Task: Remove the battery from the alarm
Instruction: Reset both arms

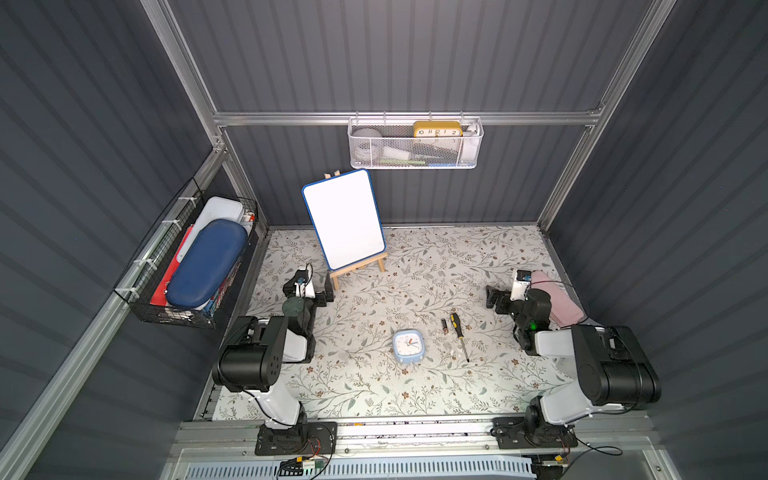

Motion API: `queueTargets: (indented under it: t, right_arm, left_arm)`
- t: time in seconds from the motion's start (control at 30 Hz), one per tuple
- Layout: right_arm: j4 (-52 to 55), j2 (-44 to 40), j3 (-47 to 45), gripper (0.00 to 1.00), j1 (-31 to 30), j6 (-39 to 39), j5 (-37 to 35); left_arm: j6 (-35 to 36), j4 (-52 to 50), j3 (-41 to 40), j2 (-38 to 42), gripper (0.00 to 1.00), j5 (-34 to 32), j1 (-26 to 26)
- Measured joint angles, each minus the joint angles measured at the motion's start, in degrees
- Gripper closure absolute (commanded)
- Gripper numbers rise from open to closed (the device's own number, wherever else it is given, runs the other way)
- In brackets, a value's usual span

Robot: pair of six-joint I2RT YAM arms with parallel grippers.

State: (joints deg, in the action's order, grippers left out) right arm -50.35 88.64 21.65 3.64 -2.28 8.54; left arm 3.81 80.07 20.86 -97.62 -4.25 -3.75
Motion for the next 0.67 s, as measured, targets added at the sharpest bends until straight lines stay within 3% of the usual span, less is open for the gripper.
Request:
queueTargets:
  t: [0.67]
  right_arm:
    - [0.28,-0.09,0.13,0.01,-0.17,0.22,-1.05]
  left_arm:
    - [0.02,0.0,0.0,0.0,0.01,0.0,0.0]
